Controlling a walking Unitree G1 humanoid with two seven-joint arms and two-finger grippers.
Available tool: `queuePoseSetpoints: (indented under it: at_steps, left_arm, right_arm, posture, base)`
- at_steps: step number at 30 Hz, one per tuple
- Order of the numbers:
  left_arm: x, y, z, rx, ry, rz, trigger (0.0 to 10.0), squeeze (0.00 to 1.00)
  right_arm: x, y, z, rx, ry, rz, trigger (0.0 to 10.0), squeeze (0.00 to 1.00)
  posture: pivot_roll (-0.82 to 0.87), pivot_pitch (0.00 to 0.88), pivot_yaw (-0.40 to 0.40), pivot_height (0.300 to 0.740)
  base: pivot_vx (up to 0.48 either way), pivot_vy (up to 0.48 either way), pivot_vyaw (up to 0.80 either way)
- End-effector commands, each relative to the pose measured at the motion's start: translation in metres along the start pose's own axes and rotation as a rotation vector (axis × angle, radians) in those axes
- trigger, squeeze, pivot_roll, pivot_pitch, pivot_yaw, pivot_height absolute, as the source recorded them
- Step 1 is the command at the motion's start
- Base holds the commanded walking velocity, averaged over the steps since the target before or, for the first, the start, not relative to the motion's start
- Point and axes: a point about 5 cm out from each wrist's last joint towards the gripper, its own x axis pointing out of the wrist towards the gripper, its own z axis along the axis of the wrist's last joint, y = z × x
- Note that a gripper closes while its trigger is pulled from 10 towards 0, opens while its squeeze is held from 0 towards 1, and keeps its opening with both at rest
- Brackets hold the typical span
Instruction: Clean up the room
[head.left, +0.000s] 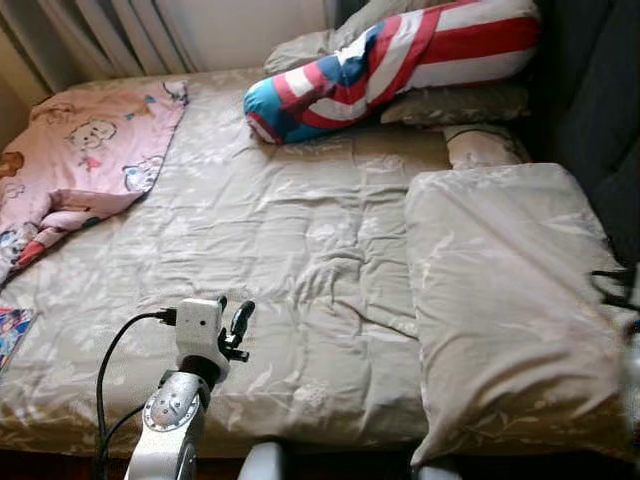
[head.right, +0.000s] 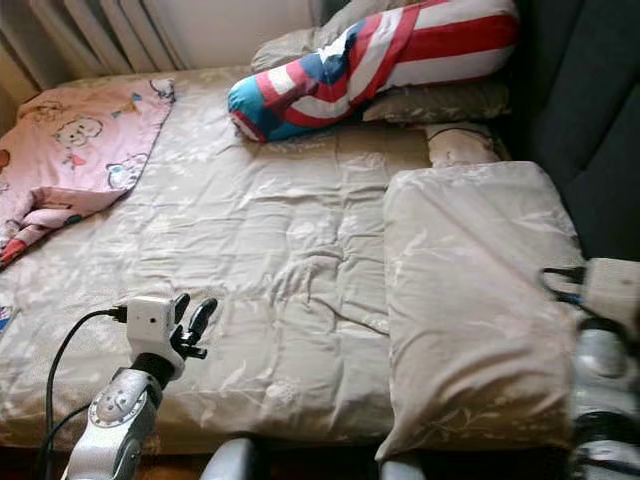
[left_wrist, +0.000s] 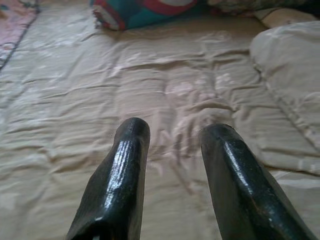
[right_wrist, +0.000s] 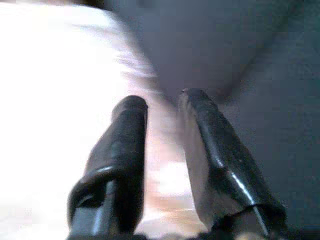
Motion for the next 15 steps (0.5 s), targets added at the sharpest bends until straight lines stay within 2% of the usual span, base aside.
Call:
queuePoseSetpoints:
  at_steps: [1, 2, 5, 6, 9, 12, 15]
  left_arm:
    - [-0.001, 0.004, -0.004, 0.011, 0.014, 0.011, 10.0, 0.0]
    - [0.0, 0.004, -0.005, 0.009, 0.016, 0.012, 10.0, 0.0]
    - [0.0, 0.004, -0.009, -0.003, 0.026, 0.02, 10.0, 0.0]
    - [0.001, 0.004, -0.011, -0.016, 0.032, 0.026, 10.0, 0.0]
    - [0.001, 0.006, -0.017, -0.035, 0.048, 0.045, 10.0, 0.0]
    - [-0.001, 0.009, -0.023, -0.05, 0.069, 0.062, 10.0, 0.0]
    - [-0.004, 0.011, -0.033, -0.063, 0.099, 0.075, 10.0, 0.0]
  right_arm:
    - [-0.004, 0.02, 0.002, 0.04, -0.039, 0.098, 10.0, 0.0]
    - [-0.006, 0.03, 0.001, 0.078, -0.044, 0.138, 10.0, 0.0]
    - [-0.015, 0.05, -0.008, 0.114, -0.028, 0.19, 10.0, 0.0]
    - [-0.022, 0.062, -0.015, 0.139, -0.013, 0.221, 10.0, 0.0]
    - [-0.035, 0.08, -0.03, 0.173, 0.021, 0.269, 10.0, 0.0]
    - [-0.042, 0.087, -0.038, 0.195, 0.054, 0.294, 10.0, 0.0]
    - [-0.051, 0.096, -0.05, 0.174, 0.117, 0.327, 10.0, 0.0]
  posture:
    - [-0.06, 0.064, 0.089, 0.655]
    - [-0.06, 0.062, 0.089, 0.655]
    - [-0.07, 0.055, 0.087, 0.655]
    - [-0.07, 0.051, 0.085, 0.655]
    - [-0.07, 0.046, 0.082, 0.66]
    - [-0.07, 0.043, 0.079, 0.675]
    - [-0.08, 0.039, 0.073, 0.69]
  base:
    - [0.0, 0.0, 0.0]
    - [0.0, 0.0, 0.0]
    - [0.0, 0.0, 0.0]
    - [0.0, 0.0, 0.0]
    - [0.0, 0.0, 0.0]
    - [0.0, 0.0, 0.0]
    - [0.0, 0.0, 0.0]
